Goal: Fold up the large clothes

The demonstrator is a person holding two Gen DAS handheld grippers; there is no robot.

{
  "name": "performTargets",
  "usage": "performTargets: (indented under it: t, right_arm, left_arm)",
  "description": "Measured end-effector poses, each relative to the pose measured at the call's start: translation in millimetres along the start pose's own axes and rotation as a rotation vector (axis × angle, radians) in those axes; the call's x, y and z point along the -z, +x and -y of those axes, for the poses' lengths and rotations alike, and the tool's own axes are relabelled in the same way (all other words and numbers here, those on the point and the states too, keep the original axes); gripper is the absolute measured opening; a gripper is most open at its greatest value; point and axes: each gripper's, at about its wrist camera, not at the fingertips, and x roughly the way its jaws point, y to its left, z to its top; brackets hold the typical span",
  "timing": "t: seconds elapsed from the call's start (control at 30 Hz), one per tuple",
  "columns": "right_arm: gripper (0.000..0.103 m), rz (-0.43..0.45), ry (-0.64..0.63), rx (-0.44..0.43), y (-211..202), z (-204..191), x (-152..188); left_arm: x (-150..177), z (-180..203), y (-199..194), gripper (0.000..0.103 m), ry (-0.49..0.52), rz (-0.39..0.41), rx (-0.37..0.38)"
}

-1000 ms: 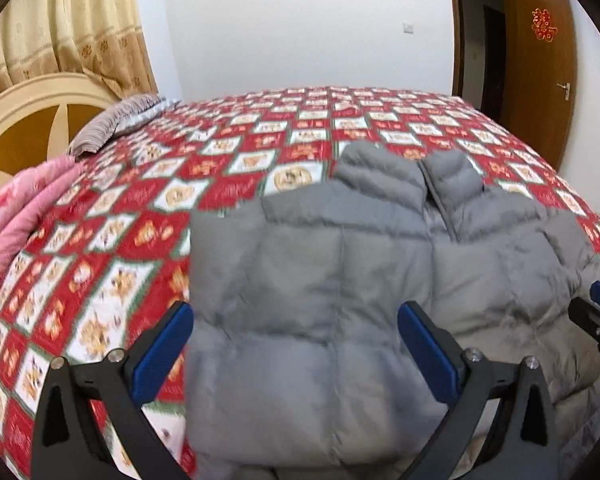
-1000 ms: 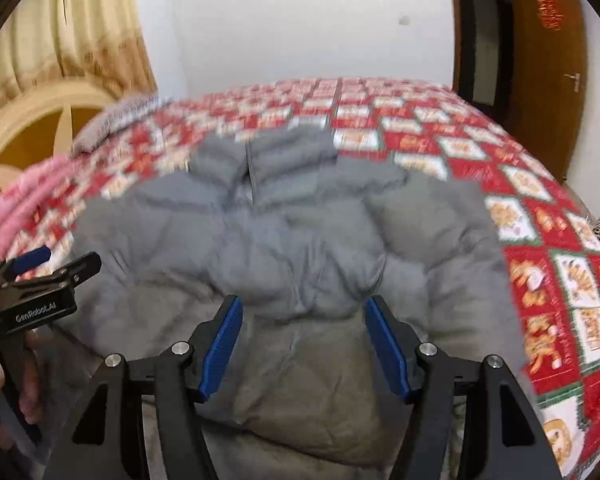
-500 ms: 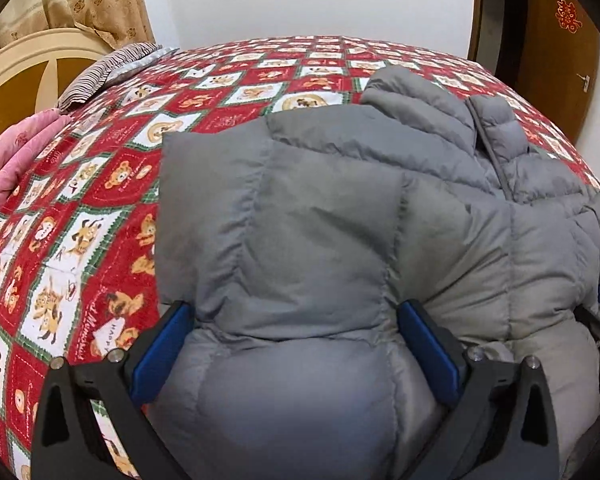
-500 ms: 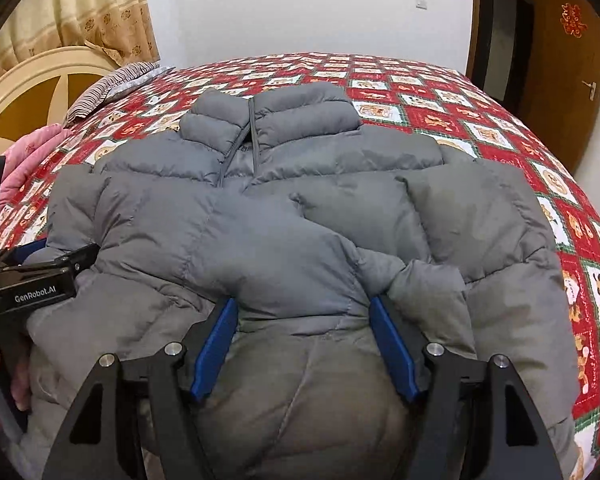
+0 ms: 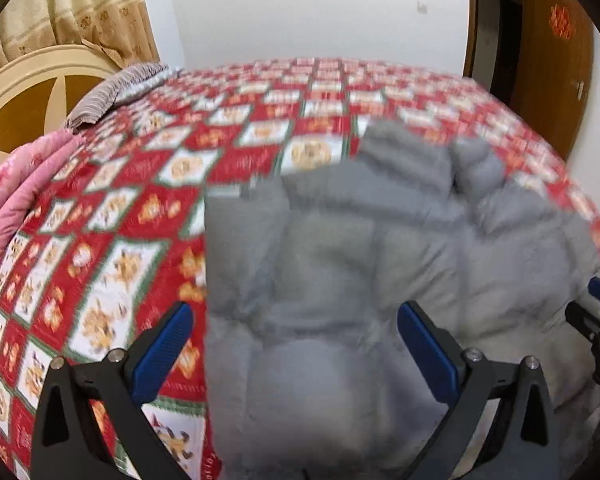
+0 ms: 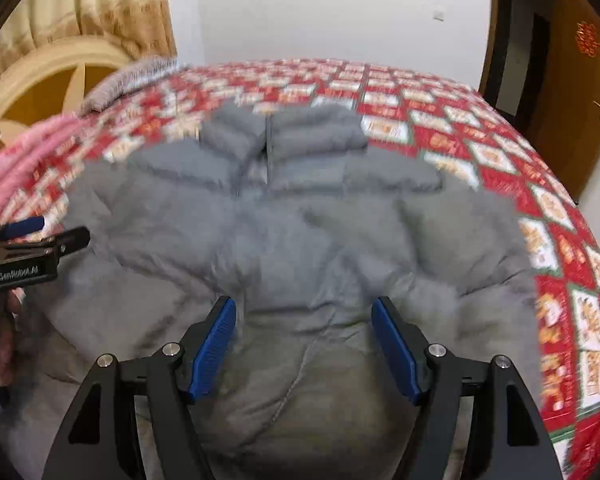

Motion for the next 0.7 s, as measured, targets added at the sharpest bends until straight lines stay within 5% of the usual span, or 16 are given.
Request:
performTargets:
  t: [0.17,0.5,0.7]
  right_arm:
    - [0.082,0.048,0.020,-0.003,-10.2,7.4,-55.1]
    - [0.082,-0.052,0.216,0.021,79.1,54.4,-149.7]
    - [0.083,-0.110,0.277,0.026,128.2,63.9,-197.3]
  left_arm:
    - [-52.0,12.8,20.2,0.103,-0.016,-0.033,0.046]
    - [-143.9,38.8,111.5,0.103,-0.071,-0.088,0.030]
    - [-169.0,61.6,159.7,0.103,-0.065,-0.162,-0.012]
